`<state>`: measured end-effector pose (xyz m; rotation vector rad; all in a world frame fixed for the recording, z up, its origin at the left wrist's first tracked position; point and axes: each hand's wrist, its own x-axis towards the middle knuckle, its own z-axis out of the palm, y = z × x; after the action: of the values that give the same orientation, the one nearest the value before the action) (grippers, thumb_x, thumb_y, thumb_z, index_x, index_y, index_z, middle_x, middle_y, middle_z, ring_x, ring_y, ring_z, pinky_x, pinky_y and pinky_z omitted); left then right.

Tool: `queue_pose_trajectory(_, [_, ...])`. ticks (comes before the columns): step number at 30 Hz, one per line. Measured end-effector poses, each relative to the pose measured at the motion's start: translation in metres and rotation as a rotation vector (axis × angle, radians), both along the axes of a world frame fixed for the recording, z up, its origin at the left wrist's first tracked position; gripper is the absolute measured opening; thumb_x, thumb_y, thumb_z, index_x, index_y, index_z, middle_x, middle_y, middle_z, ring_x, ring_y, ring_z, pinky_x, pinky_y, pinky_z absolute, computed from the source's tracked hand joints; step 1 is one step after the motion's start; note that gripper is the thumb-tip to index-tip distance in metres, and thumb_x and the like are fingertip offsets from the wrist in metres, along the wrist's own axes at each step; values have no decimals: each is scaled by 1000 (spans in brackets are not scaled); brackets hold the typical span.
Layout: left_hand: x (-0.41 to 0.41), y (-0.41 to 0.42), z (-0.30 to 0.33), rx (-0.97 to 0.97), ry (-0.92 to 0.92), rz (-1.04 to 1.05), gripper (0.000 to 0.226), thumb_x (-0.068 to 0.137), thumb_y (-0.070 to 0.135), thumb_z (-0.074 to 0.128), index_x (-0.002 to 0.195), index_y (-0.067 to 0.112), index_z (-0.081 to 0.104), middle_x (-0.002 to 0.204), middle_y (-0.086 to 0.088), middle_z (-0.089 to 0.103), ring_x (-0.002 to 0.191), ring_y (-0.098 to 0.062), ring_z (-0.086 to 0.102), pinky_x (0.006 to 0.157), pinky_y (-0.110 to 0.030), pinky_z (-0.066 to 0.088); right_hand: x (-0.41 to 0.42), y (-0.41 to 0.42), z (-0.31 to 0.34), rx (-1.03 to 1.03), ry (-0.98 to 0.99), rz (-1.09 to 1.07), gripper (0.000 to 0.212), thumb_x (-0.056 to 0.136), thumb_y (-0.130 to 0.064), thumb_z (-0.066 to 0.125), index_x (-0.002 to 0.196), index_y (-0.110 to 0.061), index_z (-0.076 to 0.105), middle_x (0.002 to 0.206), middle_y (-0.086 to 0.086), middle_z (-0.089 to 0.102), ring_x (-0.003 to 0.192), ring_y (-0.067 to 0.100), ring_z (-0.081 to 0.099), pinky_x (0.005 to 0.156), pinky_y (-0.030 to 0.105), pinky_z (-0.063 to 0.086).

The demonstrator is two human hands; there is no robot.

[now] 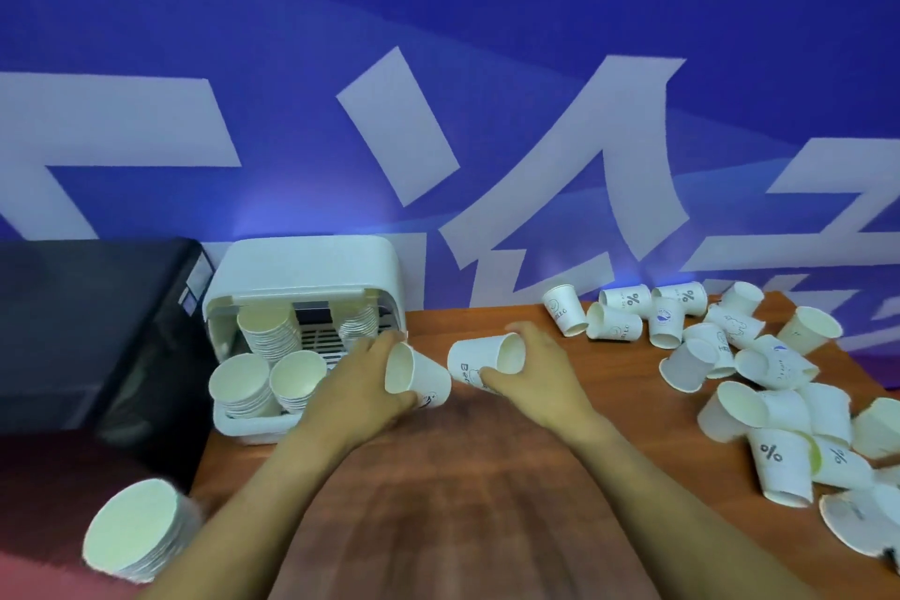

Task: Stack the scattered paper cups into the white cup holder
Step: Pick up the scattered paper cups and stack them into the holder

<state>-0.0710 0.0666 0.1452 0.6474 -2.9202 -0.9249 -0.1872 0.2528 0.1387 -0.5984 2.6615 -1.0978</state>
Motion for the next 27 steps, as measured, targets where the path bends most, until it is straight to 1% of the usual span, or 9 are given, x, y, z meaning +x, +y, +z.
queue_pose_trajectory(4, [31, -46, 1, 4, 17, 36, 74, 74, 43, 73, 138, 32, 38, 134, 4, 46, 121, -20, 50, 95, -33, 44, 31, -39, -1, -13, 30, 24, 60, 71, -28, 75, 125, -20, 52, 122, -3, 52, 113, 14, 50, 88, 20, 36])
queue_pose_trajectory(6, [40, -65, 3, 6, 16, 57, 74, 74, 44, 72, 138, 32, 37, 136, 3, 45, 120, -21, 50, 95, -37, 45, 37, -56, -1, 10, 13, 60, 63, 72, -28, 75, 129, -20, 50, 126, -2, 50, 117, 14, 48, 91, 18, 34])
queue_pose_trajectory(10, [49, -94, 6, 45, 75, 120, 73, 76, 38, 75, 138, 30, 36, 136, 2, 44, 119, -22, 50, 93, -34, 44, 38, -87, 4, 15, 7, 107, 72, 72, -30, 76, 136, -21, 43, 132, 0, 45, 121, 15, 44, 92, 17, 30])
queue_pose_trajectory(12, [55, -106, 5, 42, 69, 156, 73, 75, 39, 76, 137, 29, 37, 135, 0, 43, 117, -23, 50, 94, -36, 46, 37, -98, 4, 15, 12, 120, 78, 70, -29, 78, 138, -21, 40, 133, 0, 45, 123, 16, 44, 92, 17, 30])
queue_pose_trajectory(15, [62, -126, 4, 2, 37, 203, 77, 74, 44, 76, 139, 27, 37, 138, -1, 38, 119, -25, 49, 96, -39, 46, 36, -115, 1, -1, 23, 128, 72, 67, -27, 80, 129, -19, 46, 124, -1, 51, 116, 17, 48, 86, 18, 34])
queue_pose_trajectory(17, [64, -138, 4, -41, 13, 203, 79, 74, 49, 74, 140, 27, 36, 140, 0, 37, 120, -25, 50, 95, -40, 47, 37, -127, -2, 18, 17, 153, 66, 66, -25, 80, 124, -17, 50, 120, -1, 51, 113, 16, 48, 81, 17, 32])
queue_pose_trajectory(21, [68, -157, 3, -136, -39, 197, 78, 76, 55, 68, 141, 31, 33, 137, 2, 39, 116, -23, 52, 86, -38, 51, 41, -152, -2, 51, 13, 231, 70, 69, -22, 78, 132, -18, 46, 127, 1, 45, 117, 15, 46, 83, 15, 30])
queue_pose_trajectory(24, [68, -167, 1, -189, -47, 205, 77, 77, 57, 66, 142, 32, 33, 135, 2, 40, 117, -23, 50, 85, -36, 49, 47, -171, -4, 48, 12, 274, 69, 71, -22, 77, 132, -20, 45, 131, 2, 43, 118, 15, 45, 82, 14, 31])
queue_pose_trajectory(27, [67, -174, -2, -207, -48, 199, 75, 78, 57, 66, 141, 31, 34, 133, 1, 40, 117, -23, 47, 86, -36, 49, 53, -188, -9, 61, -5, 307, 72, 71, -23, 77, 134, -21, 43, 132, 1, 39, 122, 16, 41, 92, 20, 36])
